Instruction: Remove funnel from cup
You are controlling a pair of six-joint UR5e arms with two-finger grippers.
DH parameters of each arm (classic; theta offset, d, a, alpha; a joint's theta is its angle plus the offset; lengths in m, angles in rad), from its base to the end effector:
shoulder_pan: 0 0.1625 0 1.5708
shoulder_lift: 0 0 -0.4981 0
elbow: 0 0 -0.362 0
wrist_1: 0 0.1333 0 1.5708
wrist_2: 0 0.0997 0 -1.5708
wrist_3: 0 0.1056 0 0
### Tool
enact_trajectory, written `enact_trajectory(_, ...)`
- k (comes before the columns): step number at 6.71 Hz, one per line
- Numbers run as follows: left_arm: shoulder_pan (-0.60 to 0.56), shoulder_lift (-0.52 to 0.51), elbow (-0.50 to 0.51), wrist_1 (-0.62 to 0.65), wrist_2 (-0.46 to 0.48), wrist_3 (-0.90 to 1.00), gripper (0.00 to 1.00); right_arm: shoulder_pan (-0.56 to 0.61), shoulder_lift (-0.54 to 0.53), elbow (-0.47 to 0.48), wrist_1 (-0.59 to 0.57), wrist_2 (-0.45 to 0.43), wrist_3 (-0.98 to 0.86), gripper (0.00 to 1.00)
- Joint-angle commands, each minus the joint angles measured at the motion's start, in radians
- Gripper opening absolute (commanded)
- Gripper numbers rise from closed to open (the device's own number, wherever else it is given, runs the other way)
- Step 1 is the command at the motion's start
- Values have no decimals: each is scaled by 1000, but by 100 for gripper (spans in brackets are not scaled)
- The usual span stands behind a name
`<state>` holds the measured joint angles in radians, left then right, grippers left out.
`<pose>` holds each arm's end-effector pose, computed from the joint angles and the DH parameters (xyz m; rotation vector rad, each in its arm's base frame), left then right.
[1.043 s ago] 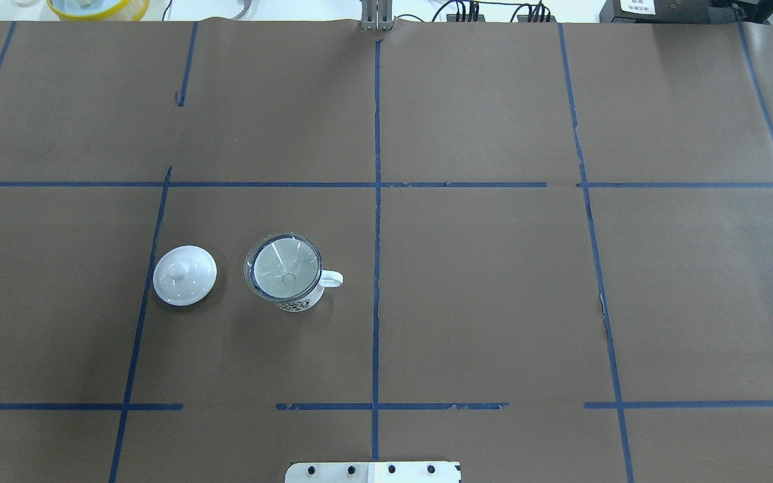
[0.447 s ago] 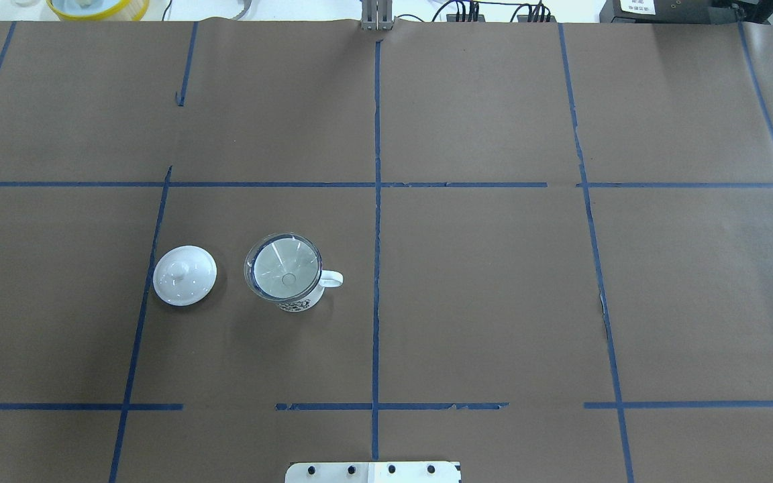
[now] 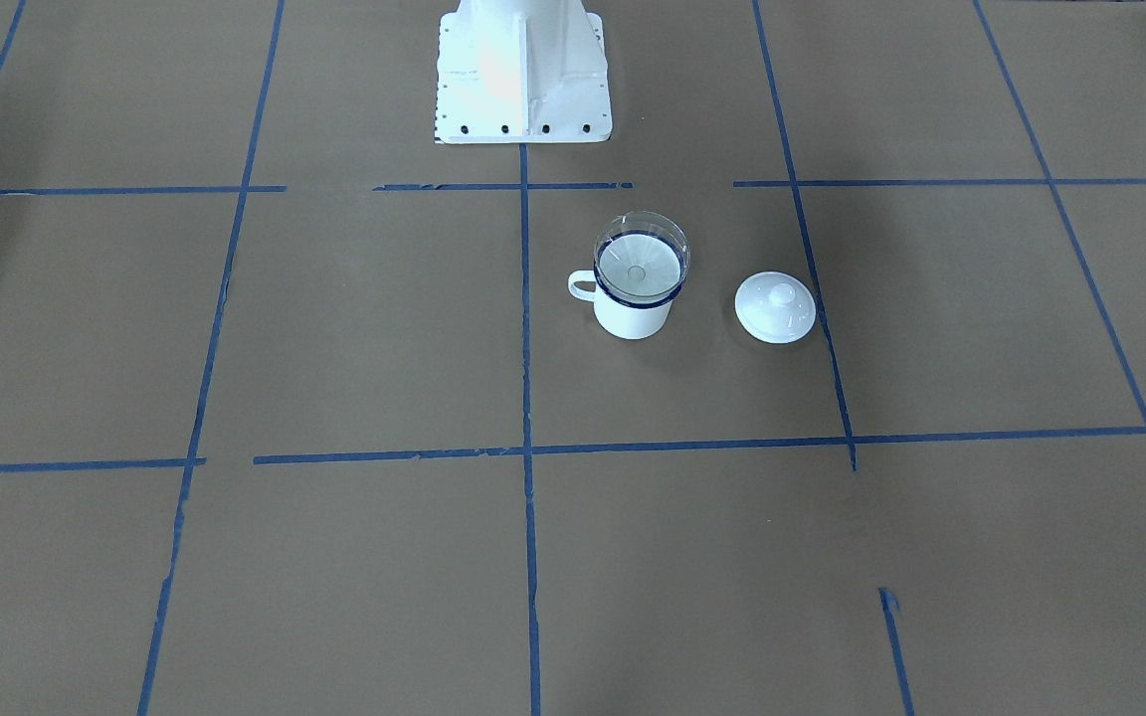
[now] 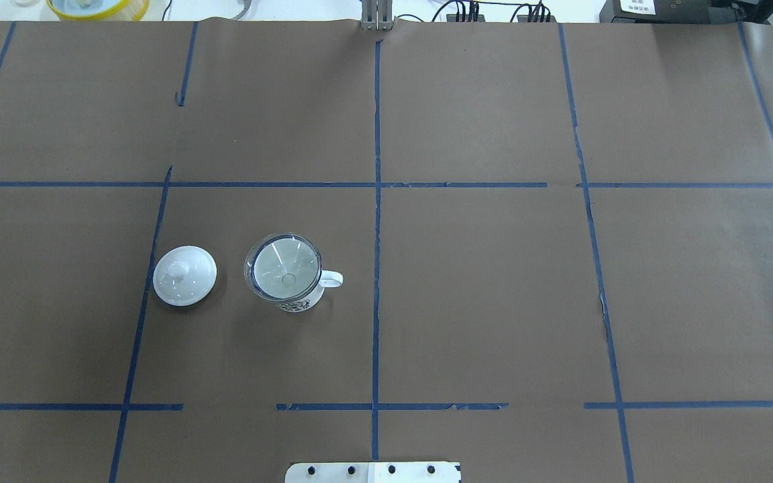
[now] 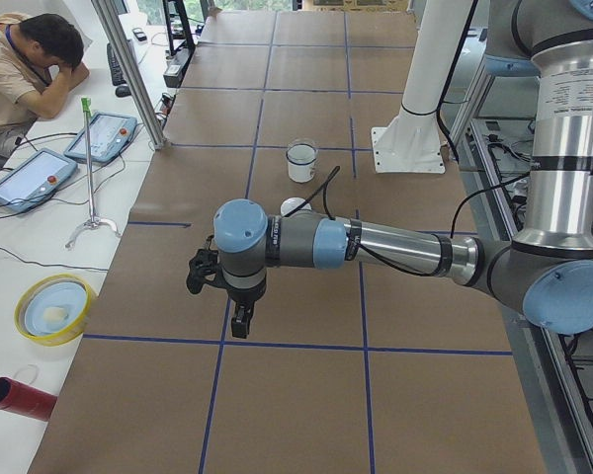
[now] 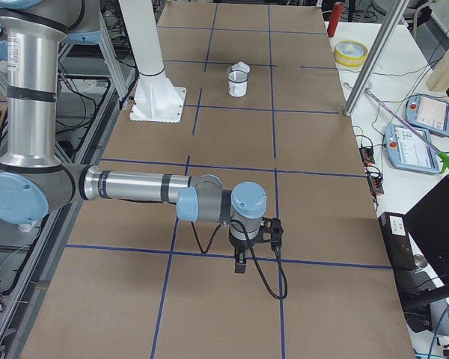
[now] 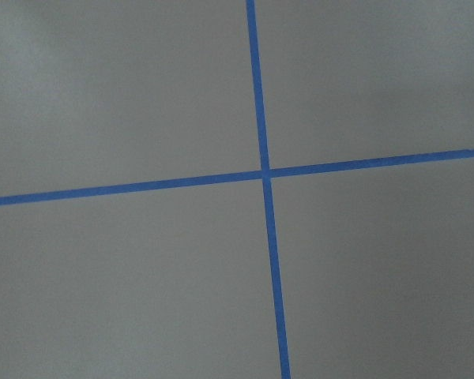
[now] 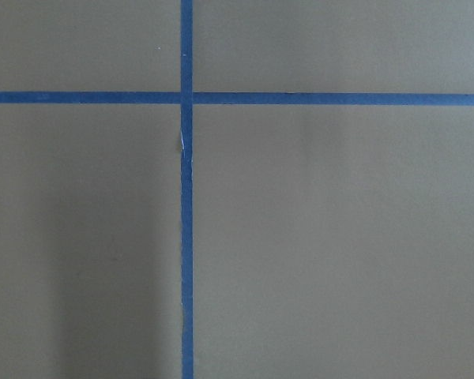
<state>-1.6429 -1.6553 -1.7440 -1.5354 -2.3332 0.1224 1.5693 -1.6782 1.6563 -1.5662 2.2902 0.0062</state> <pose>-0.0967 -0.5005 0.6191 0.2843 0.7354 0.1324 0.0631 -0.4069 0.7468 -0.0193 -0.7193 0.0107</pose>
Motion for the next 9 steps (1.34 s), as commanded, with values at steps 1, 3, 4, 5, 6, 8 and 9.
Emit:
enact_trajectory(1,2,-95,3,-227,34,-32,100,0,0,0,0,0,0,100)
enact_trajectory(3,43,-100,-78,-387,-172,-438,100,0,0,0,0,0,0,100)
enact_trajectory(4,85,-77,-86,-525,-207,-469,100,0,0,0,0,0,0,100)
enact_trajectory(5,188,-74,-88,-541,-363,-566,100,0,0,0,0,0,0,100)
enact_trajectory(6,307,-90,-151,-542,-257,-792,100,0,0,0,0,0,0,100)
enact_trajectory(8,586,-248,-164,-526,-129,-1246,100,0,0,0,0,0,0,100)
enact_trajectory(9,679,-330,-164,-464,-51,-1377,100,0,0,0,0,0,0,100)
